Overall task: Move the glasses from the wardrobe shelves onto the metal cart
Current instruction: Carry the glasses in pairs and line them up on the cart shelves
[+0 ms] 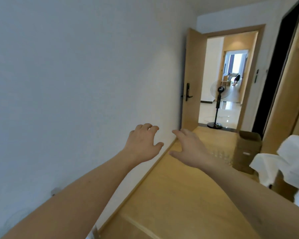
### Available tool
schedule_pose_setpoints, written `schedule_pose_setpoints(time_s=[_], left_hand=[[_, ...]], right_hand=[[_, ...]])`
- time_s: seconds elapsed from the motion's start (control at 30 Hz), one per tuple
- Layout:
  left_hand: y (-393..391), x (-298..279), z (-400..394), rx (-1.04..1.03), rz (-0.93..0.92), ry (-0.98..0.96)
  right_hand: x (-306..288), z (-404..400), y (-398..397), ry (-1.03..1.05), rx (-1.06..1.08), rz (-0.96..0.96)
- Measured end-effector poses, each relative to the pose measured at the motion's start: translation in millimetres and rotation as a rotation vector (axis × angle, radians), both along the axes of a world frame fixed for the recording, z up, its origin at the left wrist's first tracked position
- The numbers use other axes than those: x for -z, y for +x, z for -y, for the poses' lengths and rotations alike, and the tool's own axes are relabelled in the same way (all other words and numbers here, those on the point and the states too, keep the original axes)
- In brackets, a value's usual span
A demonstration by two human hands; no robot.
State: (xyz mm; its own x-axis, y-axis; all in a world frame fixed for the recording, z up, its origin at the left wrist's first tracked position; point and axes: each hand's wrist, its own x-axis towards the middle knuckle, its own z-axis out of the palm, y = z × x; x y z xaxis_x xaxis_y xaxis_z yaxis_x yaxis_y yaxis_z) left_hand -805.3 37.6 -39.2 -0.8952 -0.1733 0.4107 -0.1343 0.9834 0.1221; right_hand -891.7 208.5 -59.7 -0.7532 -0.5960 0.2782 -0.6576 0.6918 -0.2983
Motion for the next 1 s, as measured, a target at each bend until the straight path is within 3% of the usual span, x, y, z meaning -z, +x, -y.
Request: schedule_pose_setpoints(time_s=[0.23, 0.57, 1.0], left_hand=[[-114.0, 17.9, -17.7, 0.225, 0.041, 0.026], [-273.1, 18.3, 4.8, 0.541, -0.001, 0.087], [-408.1, 43.4, -7.9, 0.788, 0.111, 0.199]], right_hand=[[16.3, -31.9, -74.3, 0.000, 0.218, 0.052], [7.7, -14.9, -183.6, -0.025, 0.518, 0.018], [27.9, -24.8, -266.7, 0.024, 0.822, 0.088]])
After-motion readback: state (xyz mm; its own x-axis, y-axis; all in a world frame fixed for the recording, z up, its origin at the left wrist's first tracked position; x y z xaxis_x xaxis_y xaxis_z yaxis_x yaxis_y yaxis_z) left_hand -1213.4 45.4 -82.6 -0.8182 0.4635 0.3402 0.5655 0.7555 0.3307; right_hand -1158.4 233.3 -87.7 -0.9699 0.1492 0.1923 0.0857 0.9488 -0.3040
